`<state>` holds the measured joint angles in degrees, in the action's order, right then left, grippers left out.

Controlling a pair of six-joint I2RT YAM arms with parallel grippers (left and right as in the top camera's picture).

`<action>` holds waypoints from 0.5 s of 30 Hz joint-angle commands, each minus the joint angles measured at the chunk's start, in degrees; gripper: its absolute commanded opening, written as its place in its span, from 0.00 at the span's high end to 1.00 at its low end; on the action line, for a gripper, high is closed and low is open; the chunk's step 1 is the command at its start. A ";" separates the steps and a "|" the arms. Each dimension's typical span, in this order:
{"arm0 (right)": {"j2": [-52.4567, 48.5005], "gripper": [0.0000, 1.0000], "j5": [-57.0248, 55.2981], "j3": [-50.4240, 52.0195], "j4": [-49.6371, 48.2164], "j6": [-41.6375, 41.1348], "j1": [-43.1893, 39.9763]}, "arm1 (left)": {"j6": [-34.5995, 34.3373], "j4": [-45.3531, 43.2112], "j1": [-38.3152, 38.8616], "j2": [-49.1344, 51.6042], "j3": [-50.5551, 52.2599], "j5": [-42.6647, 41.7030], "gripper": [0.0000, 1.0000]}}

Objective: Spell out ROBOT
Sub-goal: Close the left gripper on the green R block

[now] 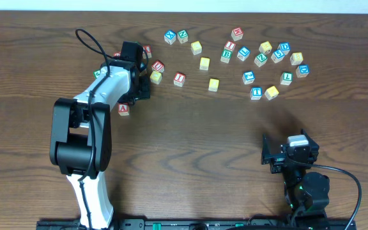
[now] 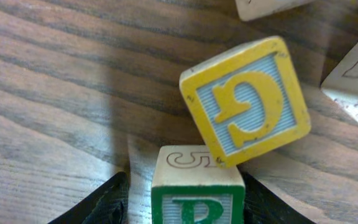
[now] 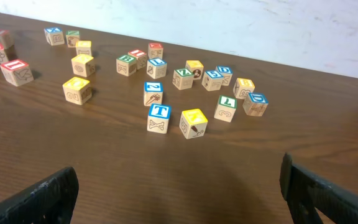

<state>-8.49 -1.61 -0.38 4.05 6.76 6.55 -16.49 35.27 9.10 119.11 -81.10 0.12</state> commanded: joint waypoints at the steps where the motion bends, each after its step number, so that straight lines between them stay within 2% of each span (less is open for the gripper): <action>1: 0.24 0.01 0.28 0.07 0.22 0.59 -0.24 | 0.35 1.01 -0.04 -0.07 -2.40 0.11 0.45; 15: 0.11 0.01 0.28 0.07 0.20 0.61 -0.24 | 0.98 1.14 -0.04 -0.07 -3.30 0.09 0.46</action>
<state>-8.49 -1.61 -0.38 4.05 6.74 6.55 -16.43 36.01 9.10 119.11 -82.96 0.12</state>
